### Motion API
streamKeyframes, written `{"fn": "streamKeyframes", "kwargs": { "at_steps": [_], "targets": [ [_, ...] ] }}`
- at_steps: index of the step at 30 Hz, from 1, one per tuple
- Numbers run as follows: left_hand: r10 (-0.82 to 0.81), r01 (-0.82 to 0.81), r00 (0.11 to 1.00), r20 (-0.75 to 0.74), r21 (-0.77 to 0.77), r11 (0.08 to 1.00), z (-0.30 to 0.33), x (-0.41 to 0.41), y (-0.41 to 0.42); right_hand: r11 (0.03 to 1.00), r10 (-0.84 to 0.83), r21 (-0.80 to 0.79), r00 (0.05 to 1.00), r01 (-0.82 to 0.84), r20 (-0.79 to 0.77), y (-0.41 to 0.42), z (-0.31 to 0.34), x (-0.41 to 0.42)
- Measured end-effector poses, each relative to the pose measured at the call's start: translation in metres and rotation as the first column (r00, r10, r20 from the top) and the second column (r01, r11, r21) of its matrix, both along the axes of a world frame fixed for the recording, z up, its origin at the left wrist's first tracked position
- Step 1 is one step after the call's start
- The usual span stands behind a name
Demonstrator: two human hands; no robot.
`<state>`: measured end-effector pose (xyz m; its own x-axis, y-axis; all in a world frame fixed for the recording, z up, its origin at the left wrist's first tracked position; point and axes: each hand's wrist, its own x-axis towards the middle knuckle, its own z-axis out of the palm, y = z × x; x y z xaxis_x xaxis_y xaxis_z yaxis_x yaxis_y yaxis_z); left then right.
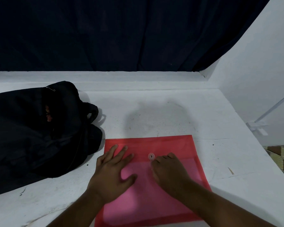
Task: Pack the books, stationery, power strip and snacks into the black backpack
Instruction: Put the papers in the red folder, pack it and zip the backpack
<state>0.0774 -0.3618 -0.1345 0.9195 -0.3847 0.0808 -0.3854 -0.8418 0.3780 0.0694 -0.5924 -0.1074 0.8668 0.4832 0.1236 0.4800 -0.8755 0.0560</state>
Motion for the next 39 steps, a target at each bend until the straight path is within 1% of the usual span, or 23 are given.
{"fn": "streamKeyframes", "kwargs": {
  "at_steps": [3, 6, 9, 14, 16, 18, 19, 21, 23, 24, 26, 29, 31, 32, 34, 36, 38, 39],
  "targets": [
    [0.001, -0.001, 1.0, 0.012, 0.007, 1.0, -0.001, 0.0, 0.0, 0.998, 0.066, 0.006, 0.997, -0.066, 0.039, -0.006, -0.004, 0.002],
    [0.001, -0.001, 1.0, 0.026, 0.016, 1.0, -0.003, 0.001, 0.0, 0.997, 0.068, 0.037, 0.997, -0.069, 0.018, -0.012, -0.01, 0.005],
    [0.001, -0.002, 1.0, 0.024, 0.018, 1.0, -0.003, 0.002, 0.001, 0.988, 0.055, 0.146, 0.995, -0.043, -0.078, -0.012, -0.014, 0.009],
    [0.004, -0.005, 1.0, 0.01, 0.015, 1.0, 0.0, 0.001, -0.001, 0.943, 0.027, 0.333, 0.993, 0.012, -0.111, -0.006, -0.014, 0.013],
    [0.003, -0.003, 1.0, 0.007, 0.015, 1.0, 0.001, 0.001, -0.002, 0.906, -0.007, 0.415, 0.985, 0.078, -0.171, -0.005, -0.014, 0.012],
    [-0.012, 0.011, 1.0, 0.012, 0.012, 1.0, 0.0, 0.001, -0.001, 0.874, -0.041, 0.466, 0.976, 0.139, -0.215, -0.004, -0.014, 0.01],
    [-0.013, 0.014, 1.0, 0.019, -0.02, 1.0, -0.001, 0.0, 0.0, 0.86, -0.056, 0.484, 0.972, 0.163, -0.228, -0.002, -0.013, 0.01],
    [0.009, 0.0, 0.999, 0.048, -0.184, 0.983, -0.001, 0.001, 0.001, 0.832, -0.091, 0.512, 0.962, 0.215, -0.257, 0.002, -0.011, 0.01],
    [0.068, -0.024, 0.992, 0.11, -0.362, 0.932, -0.002, -0.001, 0.007, 0.815, -0.124, 0.523, 0.957, 0.249, -0.263, 0.006, -0.009, 0.009],
    [0.098, -0.021, 0.982, 0.16, -0.425, 0.905, -0.002, -0.003, 0.009, 0.815, -0.145, 0.515, 0.954, 0.266, -0.264, 0.008, -0.009, 0.007],
    [0.163, -0.002, 0.947, 0.277, -0.502, 0.865, 0.001, -0.009, 0.011, 0.808, -0.184, 0.504, 0.944, 0.304, -0.274, 0.012, -0.01, 0.004],
    [0.24, 0.03, 0.88, 0.409, -0.552, 0.833, 0.017, -0.023, 0.016, 0.793, -0.221, 0.501, 0.93, 0.347, -0.294, 0.017, -0.008, -0.003],
    [0.256, 0.067, 0.819, 0.514, -0.528, 0.847, 0.033, -0.03, 0.029, 0.783, -0.252, 0.499, 0.923, 0.371, -0.29, 0.021, -0.001, -0.01],
    [0.265, 0.058, 0.788, 0.556, -0.496, 0.867, 0.041, -0.03, 0.039, 0.774, -0.266, 0.508, 0.922, 0.378, -0.281, 0.026, 0.004, -0.013],
    [0.318, -0.049, 0.751, 0.578, -0.432, 0.901, 0.053, -0.025, 0.064, 0.752, -0.28, 0.537, 0.922, 0.383, -0.267, 0.038, 0.015, -0.018],
    [0.417, -0.216, 0.729, 0.543, -0.396, 0.893, 0.059, -0.019, 0.089, 0.729, -0.251, 0.58, 0.93, 0.363, -0.267, 0.054, 0.025, -0.02],
    [0.514, -0.404, 0.732, 0.448, -0.323, 0.856, 0.064, -0.013, 0.108, 0.726, -0.194, 0.602, 0.938, 0.333, -0.286, 0.07, 0.036, -0.021],
    [0.546, -0.483, 0.747, 0.38, -0.255, 0.838, 0.064, -0.01, 0.117, 0.722, -0.169, 0.612, 0.941, 0.321, -0.294, 0.077, 0.039, -0.02]
  ]
}}
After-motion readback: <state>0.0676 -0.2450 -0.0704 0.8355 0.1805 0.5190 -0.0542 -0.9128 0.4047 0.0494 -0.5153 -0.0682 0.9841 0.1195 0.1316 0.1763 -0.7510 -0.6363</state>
